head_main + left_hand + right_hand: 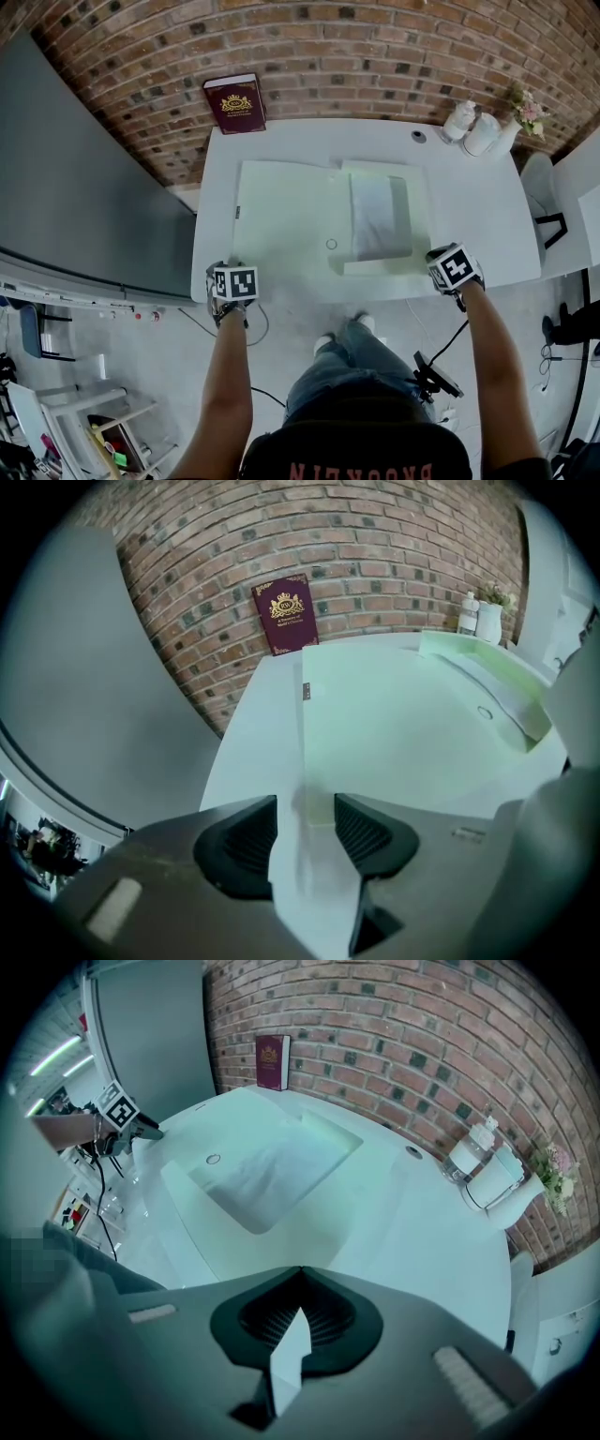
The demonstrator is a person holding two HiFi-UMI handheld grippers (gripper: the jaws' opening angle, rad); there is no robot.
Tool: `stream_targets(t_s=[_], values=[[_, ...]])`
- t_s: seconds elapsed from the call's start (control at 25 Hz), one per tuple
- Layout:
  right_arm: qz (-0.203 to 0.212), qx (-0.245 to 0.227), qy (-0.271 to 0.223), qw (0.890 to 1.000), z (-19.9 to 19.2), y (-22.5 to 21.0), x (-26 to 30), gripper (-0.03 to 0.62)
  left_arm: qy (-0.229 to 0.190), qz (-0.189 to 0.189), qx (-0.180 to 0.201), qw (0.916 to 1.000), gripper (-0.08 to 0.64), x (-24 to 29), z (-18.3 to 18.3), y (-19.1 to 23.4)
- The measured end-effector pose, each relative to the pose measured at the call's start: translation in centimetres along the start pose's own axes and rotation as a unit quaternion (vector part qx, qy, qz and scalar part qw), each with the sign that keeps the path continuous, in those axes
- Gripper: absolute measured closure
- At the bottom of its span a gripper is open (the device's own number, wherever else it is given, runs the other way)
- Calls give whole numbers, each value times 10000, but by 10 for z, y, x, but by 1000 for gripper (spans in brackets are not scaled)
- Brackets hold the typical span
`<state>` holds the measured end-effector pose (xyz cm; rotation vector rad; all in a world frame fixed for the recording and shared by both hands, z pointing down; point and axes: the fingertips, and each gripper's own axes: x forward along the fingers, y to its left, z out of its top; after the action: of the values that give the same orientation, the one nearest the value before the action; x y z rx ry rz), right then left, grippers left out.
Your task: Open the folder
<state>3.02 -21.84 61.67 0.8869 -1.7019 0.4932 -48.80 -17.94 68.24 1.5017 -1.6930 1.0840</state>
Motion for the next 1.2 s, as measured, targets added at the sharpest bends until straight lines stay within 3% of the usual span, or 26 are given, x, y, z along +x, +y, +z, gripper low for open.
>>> stream_targets(t_s=[0.32, 0.72, 1.2], values=[[164, -142, -8, 9998, 0, 1, 1, 591, 49, 144, -137, 9998, 367, -8, 3, 5], [268, -193, -79, 9994, 1, 0, -1, 591, -264, 336, -434, 9981, 367, -38, 17, 10], [311, -273, -793, 9960, 31, 0, -22, 591, -765, 488, -761, 9930, 367, -76, 36, 11]])
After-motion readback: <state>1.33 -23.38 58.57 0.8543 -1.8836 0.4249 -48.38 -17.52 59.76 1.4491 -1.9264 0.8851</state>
